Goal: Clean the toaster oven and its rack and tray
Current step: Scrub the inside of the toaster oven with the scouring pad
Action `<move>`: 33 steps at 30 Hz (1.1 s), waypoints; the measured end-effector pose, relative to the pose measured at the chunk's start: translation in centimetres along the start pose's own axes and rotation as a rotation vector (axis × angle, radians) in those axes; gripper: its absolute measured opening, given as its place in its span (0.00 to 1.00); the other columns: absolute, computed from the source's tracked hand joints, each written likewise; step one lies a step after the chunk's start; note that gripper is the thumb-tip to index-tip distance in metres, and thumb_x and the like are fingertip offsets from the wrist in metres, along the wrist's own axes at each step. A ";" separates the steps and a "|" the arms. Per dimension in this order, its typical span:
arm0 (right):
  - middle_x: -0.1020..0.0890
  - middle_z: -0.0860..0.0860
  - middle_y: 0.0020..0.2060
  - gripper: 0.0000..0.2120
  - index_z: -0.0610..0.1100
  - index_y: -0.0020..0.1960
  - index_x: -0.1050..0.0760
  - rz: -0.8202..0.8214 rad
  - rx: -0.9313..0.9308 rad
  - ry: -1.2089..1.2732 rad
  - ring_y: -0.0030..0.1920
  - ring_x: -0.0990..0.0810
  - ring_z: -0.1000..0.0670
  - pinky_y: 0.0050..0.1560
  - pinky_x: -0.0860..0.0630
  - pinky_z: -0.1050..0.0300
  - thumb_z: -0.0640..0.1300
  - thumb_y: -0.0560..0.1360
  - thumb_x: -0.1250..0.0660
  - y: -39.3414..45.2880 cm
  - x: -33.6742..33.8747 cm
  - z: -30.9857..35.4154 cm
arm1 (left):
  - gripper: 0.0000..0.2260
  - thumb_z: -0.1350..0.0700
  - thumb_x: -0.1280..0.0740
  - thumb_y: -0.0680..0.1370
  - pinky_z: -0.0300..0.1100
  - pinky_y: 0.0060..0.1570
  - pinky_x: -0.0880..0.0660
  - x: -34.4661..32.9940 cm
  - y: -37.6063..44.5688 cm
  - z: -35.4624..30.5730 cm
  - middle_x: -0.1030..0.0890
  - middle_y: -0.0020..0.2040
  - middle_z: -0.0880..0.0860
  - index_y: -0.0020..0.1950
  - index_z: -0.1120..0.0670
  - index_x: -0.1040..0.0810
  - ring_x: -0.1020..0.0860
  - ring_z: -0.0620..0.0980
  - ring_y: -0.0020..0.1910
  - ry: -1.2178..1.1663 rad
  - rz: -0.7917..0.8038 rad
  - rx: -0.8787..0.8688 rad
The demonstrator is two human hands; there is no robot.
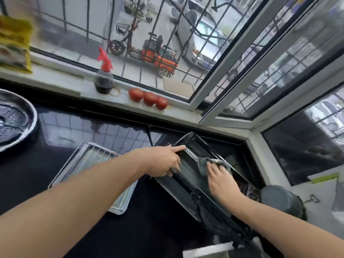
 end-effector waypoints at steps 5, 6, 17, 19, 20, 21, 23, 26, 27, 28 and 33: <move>0.58 0.34 0.77 0.30 0.32 0.78 0.53 -0.006 0.057 -0.056 0.79 0.56 0.38 0.71 0.41 0.44 0.48 0.83 0.51 1.8 1.2 1.0 | 0.19 0.60 0.37 0.83 0.21 0.50 0.82 -0.8 0.3 0.4 0.23 0.71 0.47 0.74 0.50 0.23 0.53 0.47 0.84 -0.066 0.064 0.025; 0.56 0.34 0.78 0.30 0.32 0.78 0.53 -0.076 0.054 -0.082 0.79 0.56 0.38 0.73 0.44 0.43 0.48 0.83 0.51 3.3 2.7 1.2 | 0.19 0.61 0.37 0.83 0.21 0.52 0.81 -1.1 0.3 0.6 0.23 0.70 0.47 0.73 0.50 0.23 0.54 0.47 0.84 -0.073 0.063 0.029; 0.24 0.38 0.57 0.23 0.33 0.57 0.20 0.078 -0.089 0.025 0.58 0.26 0.40 0.55 0.25 0.43 0.43 0.78 0.50 -2.7 -2.5 -0.8 | 0.17 0.57 0.36 0.84 0.43 0.81 0.51 -1.2 0.7 1.3 0.25 0.73 0.41 0.72 0.46 0.21 0.65 0.39 0.80 -0.214 0.052 0.060; 0.22 0.38 0.37 0.24 0.32 0.33 0.19 0.069 -0.154 0.135 0.39 0.24 0.40 0.33 0.22 0.44 0.43 0.69 0.51 -3.1 -3.9 -0.4 | 0.15 0.56 0.36 0.84 0.51 0.82 0.48 -1.4 0.7 1.2 0.23 0.71 0.43 0.70 0.46 0.20 0.65 0.39 0.81 -0.226 0.061 0.056; 0.22 0.38 0.36 0.24 0.31 0.33 0.20 0.055 -0.175 0.184 0.39 0.24 0.40 0.32 0.22 0.44 0.43 0.70 0.51 -2.9 -3.6 -0.3 | 0.15 0.56 0.36 0.84 0.53 0.82 0.49 -1.5 0.5 1.1 0.22 0.70 0.43 0.70 0.46 0.20 0.65 0.39 0.81 -0.225 0.071 0.060; 0.22 0.36 0.44 0.25 0.30 0.42 0.19 0.137 -0.153 0.159 0.46 0.24 0.39 0.41 0.22 0.42 0.43 0.74 0.51 -2.5 -2.9 0.3 | 0.16 0.57 0.36 0.84 0.53 0.82 0.49 -1.6 0.5 1.0 0.23 0.70 0.43 0.70 0.47 0.20 0.65 0.40 0.81 -0.224 0.083 0.073; 0.30 0.38 0.66 0.24 0.33 0.67 0.28 -0.037 -0.084 0.044 0.66 0.32 0.40 0.62 0.31 0.44 0.46 0.82 0.52 0.4 0.6 0.7 | 0.16 0.57 0.36 0.84 0.50 0.81 0.47 -1.4 0.3 1.0 0.23 0.70 0.43 0.71 0.49 0.20 0.65 0.40 0.81 -0.223 0.085 0.101; 0.37 0.38 0.73 0.26 0.36 0.76 0.40 -0.231 0.018 -0.167 0.74 0.41 0.38 0.72 0.42 0.47 0.48 0.83 0.51 4.9 6.4 1.1 | 0.16 0.57 0.36 0.84 0.45 0.78 0.40 -1.3 0.1 1.0 0.24 0.71 0.42 0.70 0.46 0.20 0.65 0.39 0.81 -0.227 0.065 0.103; 0.35 0.39 0.73 0.27 0.35 0.77 0.41 -0.288 0.035 -0.227 0.73 0.40 0.38 0.73 0.43 0.46 0.49 0.83 0.51 6.0 7.4 1.4 | 0.16 0.56 0.36 0.84 0.44 0.78 0.42 -1.5 0.1 0.9 0.24 0.70 0.42 0.70 0.45 0.20 0.65 0.39 0.81 -0.209 0.066 0.096; 0.35 0.39 0.73 0.27 0.35 0.77 0.42 -0.306 0.033 -0.256 0.73 0.39 0.38 0.74 0.44 0.46 0.49 0.83 0.51 6.7 8.2 1.3 | 0.16 0.56 0.36 0.84 0.45 0.79 0.43 -1.7 0.1 1.0 0.23 0.69 0.42 0.70 0.45 0.20 0.65 0.40 0.81 -0.190 0.067 0.093; 0.52 0.36 0.78 0.30 0.35 0.79 0.51 -0.072 0.029 -0.374 0.78 0.55 0.34 0.76 0.59 0.37 0.52 0.83 0.52 3.1 1.6 0.9 | 0.15 0.55 0.35 0.84 0.47 0.79 0.42 -1.3 0.2 1.2 0.25 0.71 0.39 0.68 0.44 0.19 0.65 0.36 0.80 -0.253 0.063 0.115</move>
Point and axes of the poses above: each hand's wrist, its own y-axis towards the middle knuckle, its own x-axis out of the back of the hand, z = x × y, the point moved 9 cm from there along y, towards the middle knuckle
